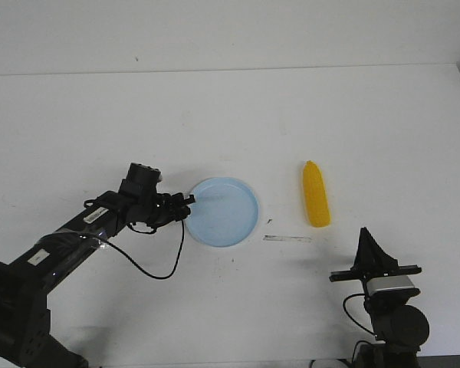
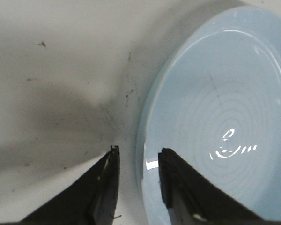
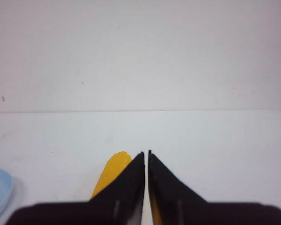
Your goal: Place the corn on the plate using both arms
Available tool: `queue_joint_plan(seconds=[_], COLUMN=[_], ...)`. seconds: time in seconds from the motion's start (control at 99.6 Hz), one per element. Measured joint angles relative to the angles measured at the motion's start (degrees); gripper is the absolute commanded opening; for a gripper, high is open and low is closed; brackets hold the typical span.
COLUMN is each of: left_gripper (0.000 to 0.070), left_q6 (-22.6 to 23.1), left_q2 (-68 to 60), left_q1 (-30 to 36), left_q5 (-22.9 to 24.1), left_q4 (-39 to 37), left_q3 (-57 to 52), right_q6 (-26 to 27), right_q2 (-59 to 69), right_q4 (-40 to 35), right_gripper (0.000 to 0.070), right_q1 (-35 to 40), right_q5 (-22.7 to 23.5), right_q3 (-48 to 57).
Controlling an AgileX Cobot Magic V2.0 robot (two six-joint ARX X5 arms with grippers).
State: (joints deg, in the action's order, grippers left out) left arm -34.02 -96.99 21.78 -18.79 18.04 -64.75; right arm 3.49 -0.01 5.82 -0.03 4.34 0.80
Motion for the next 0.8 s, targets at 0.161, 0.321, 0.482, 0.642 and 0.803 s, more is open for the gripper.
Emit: queue_joint_plan(seconds=[0.161,0.321,0.482,0.642,0.803], left_gripper=[0.0147,0.0001,0.0001,0.0001,0.0001], left_q6=[0.22,3.23,8.83,17.35,26.05], left_q2=[4.13,9.49,13.9,20.17,28.57], left_q1=[-1.75,-4.7,-7.5,-10.6,-14.56], left_q5=[0.0,0.33,6.47,12.11,16.28], left_q4=[0.04,-2.43,-11.58,-25.31,-29.92], left_q3=[0.11,0.17,5.01,13.22,19.5], right_q6=[0.0,0.0,0.0,0.0,0.0], right_q2=[0.0,0.0,0.0,0.0,0.0], right_q4=[0.02,0.02,0.0,0.02,0.02], right_gripper=[0.0011,0.0011,0.0011,0.0011,0.0011], right_q1=[0.0,0.0,0.0,0.0,0.0], right_q5=[0.0,0.0,0.0,0.0,0.0], right_q3=[0.0,0.0,0.0,0.0,0.0])
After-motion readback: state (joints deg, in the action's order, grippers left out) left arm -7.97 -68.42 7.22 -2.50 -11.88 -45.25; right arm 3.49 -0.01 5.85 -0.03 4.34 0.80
